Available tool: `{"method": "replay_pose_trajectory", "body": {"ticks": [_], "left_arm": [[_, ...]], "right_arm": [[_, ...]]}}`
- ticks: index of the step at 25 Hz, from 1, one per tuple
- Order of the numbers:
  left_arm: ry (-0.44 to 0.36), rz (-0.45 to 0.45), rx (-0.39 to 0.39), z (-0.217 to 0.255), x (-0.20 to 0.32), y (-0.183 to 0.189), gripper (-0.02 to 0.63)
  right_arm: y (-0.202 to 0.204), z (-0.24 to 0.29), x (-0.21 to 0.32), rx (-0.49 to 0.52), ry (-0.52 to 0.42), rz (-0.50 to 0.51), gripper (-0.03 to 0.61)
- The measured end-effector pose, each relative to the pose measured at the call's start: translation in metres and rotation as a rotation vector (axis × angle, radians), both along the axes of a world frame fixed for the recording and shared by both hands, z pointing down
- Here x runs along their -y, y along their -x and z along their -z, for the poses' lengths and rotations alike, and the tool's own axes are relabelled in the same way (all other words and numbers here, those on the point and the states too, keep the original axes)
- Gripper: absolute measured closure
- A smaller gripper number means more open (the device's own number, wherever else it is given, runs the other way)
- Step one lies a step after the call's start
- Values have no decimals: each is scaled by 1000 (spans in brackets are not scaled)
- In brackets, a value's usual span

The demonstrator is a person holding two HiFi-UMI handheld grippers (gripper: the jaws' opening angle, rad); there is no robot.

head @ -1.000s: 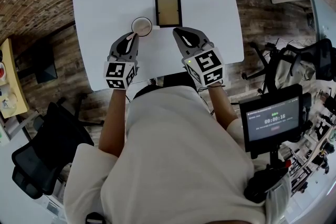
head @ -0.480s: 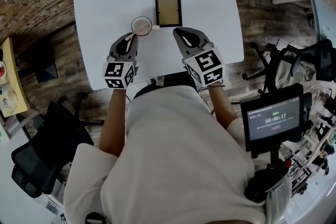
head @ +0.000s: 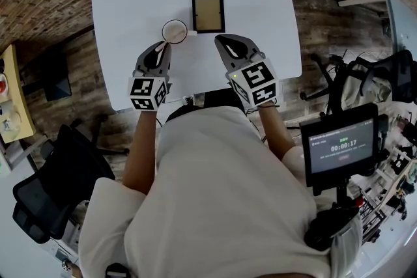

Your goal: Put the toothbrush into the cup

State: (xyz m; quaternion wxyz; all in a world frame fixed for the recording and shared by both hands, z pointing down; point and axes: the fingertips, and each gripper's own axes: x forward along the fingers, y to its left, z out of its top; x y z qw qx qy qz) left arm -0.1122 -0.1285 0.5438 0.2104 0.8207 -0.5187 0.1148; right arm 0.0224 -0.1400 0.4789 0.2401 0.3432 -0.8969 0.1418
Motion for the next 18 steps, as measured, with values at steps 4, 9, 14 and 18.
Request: {"method": "replay_pose_trajectory", "body": {"ticks": [4,9,14,18], "left_arm": [[0,4,-5,-1,-1,1,560],[-2,12,-33,-1,0,0,560],[1,45,-69,-3,4,5,558],[5,51,-67,-4,6,4,558]], "right_arm": [[-1,-2,-1,0,3,0,575],[-5,-2,-1,-1,2,-6,575],[-8,-3,0,-1,3,-15,575],[-12,-3,-1,1,-2,-20,575]]}}
